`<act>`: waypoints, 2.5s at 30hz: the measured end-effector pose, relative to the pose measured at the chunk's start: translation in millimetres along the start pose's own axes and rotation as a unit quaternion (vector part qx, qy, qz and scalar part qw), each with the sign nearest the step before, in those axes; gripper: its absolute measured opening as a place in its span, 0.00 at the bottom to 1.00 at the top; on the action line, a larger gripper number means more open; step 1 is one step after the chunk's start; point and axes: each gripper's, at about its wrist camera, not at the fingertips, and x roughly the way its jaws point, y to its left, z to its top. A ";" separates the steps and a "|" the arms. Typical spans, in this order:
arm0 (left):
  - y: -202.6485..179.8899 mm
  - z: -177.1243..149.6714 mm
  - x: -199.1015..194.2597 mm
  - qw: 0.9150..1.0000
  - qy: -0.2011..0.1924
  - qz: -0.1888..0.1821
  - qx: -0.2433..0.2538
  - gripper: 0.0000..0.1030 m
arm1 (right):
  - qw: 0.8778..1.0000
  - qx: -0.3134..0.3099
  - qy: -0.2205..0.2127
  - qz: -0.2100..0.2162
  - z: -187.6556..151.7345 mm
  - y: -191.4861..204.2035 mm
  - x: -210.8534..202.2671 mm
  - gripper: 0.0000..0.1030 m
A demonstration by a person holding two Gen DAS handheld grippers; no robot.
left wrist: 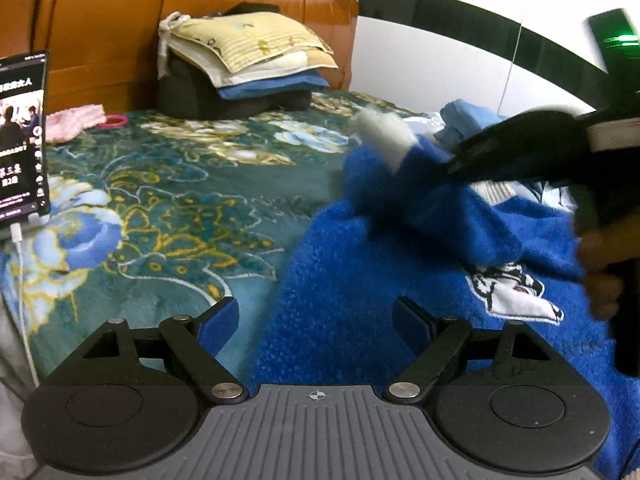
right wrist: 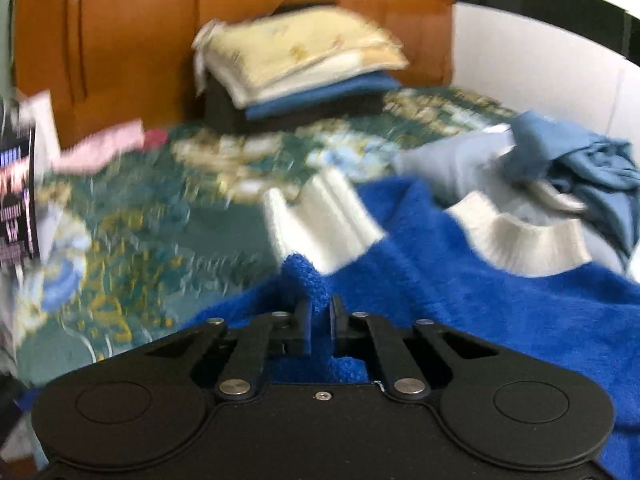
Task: Fold clothes
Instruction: 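Grasp the white cuff of the folded sleeve with the right gripper, then lay the white cuff on the sweater front and open the right gripper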
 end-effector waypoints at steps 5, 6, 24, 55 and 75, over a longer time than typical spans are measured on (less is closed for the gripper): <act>0.4 0.8 1.2 1.000 0.002 0.002 -0.003 0.81 | 0.990 0.098 -0.093 -0.028 -13.5 -48.7 -55.0 0.07; -0.2 1.6 1.5 1.000 0.002 0.001 -0.003 0.81 | 0.986 0.126 -0.103 -0.038 -20.3 -61.6 -64.3 0.07; -43.8 53.0 43.6 0.990 0.006 0.002 0.143 0.81 | 0.931 0.346 -0.061 -0.097 -108.0 -174.6 -97.8 0.08; -7.7 78.0 127.3 0.998 0.024 0.044 -0.038 0.90 | 0.960 0.247 -0.012 -0.129 -45.6 -222.1 -50.1 0.49; -8.6 70.2 132.7 0.998 0.021 0.049 -0.037 0.94 | 0.976 0.195 0.005 -0.097 -67.1 -239.1 -51.7 0.60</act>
